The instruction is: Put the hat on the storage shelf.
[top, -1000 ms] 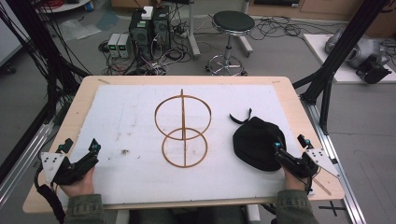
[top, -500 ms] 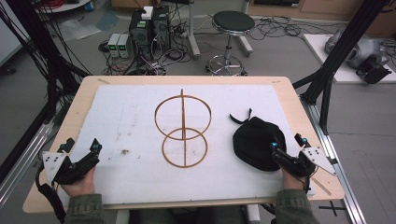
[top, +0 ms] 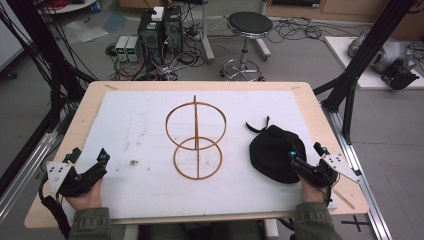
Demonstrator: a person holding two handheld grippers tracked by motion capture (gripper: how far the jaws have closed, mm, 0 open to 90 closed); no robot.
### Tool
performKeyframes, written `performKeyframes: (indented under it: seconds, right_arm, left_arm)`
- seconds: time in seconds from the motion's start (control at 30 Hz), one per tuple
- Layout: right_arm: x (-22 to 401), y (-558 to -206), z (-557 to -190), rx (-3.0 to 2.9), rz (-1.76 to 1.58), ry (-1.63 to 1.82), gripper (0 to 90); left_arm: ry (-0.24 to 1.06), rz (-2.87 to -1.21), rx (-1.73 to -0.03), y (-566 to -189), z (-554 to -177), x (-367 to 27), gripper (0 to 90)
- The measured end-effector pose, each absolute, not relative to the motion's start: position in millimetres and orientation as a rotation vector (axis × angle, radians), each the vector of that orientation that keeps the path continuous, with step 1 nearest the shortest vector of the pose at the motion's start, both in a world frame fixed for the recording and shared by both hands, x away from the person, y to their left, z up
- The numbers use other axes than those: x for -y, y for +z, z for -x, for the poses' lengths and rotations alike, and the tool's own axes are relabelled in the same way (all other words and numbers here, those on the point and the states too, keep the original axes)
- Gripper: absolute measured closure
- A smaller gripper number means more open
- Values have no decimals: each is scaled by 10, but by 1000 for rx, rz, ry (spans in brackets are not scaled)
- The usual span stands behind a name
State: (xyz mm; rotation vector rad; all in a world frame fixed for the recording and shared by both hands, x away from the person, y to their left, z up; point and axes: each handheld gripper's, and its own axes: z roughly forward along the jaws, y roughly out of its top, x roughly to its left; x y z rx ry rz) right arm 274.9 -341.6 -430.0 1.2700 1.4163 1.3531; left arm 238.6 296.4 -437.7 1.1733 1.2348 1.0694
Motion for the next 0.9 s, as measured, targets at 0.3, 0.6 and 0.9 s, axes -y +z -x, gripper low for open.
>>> performKeyframes:
  seconds: [0.3,0.6,0.9]
  right_arm:
    - [3338,-4289,-2798,-1539,-1236,1319,139]
    - [3270,-4297,-2853,-1660,-1228,1276,139]
    - [3239,-4334,-2915,-1767,-1228,1227,133]
  left_arm:
    - [1072,-1171,-1234,-4375,-2381,-2967,170]
    - [1065,-1168,-1236,-4373,-2381,-2976,170]
    - [1042,-1177,-1231,-4381,-2393,-2969,177]
